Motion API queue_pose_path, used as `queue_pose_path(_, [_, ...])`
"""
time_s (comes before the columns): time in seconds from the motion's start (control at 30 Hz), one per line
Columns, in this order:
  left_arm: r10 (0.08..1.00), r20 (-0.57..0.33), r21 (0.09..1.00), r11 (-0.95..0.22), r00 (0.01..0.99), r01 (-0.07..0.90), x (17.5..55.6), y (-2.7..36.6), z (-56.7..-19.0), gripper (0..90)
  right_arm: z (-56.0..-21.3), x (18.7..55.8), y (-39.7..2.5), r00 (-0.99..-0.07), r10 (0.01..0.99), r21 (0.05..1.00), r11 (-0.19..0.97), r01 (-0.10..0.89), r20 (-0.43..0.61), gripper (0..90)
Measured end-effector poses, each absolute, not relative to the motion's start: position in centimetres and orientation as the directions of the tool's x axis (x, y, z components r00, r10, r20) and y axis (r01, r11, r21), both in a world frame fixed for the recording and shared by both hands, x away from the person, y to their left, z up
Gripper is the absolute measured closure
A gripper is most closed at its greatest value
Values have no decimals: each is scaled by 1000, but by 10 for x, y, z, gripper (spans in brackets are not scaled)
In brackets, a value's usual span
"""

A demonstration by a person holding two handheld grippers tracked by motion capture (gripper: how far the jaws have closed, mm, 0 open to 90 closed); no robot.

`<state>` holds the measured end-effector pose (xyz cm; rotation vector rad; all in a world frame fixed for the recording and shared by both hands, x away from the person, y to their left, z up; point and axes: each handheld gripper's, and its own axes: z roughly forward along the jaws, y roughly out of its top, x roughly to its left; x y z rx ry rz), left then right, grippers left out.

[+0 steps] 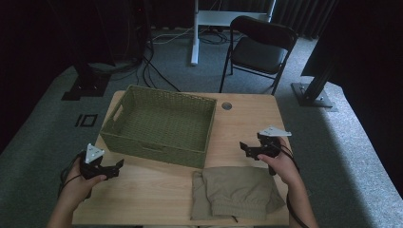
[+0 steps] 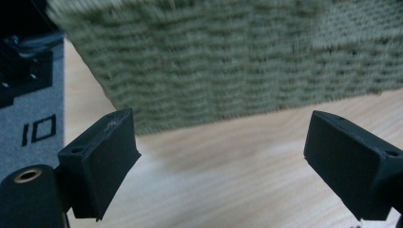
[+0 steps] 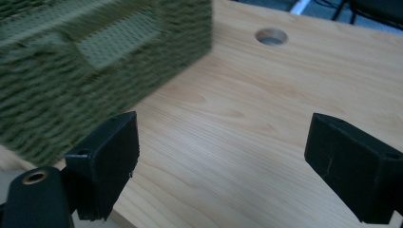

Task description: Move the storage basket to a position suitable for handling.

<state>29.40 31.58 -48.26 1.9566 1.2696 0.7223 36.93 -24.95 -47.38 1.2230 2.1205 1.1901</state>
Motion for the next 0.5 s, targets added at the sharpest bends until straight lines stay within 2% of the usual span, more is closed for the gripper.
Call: queue_pose_path(0.5, [915,91,847,-279,392,452,322,324,-441,111,-454,365,-195,-630,776,851,309,425,33,108])
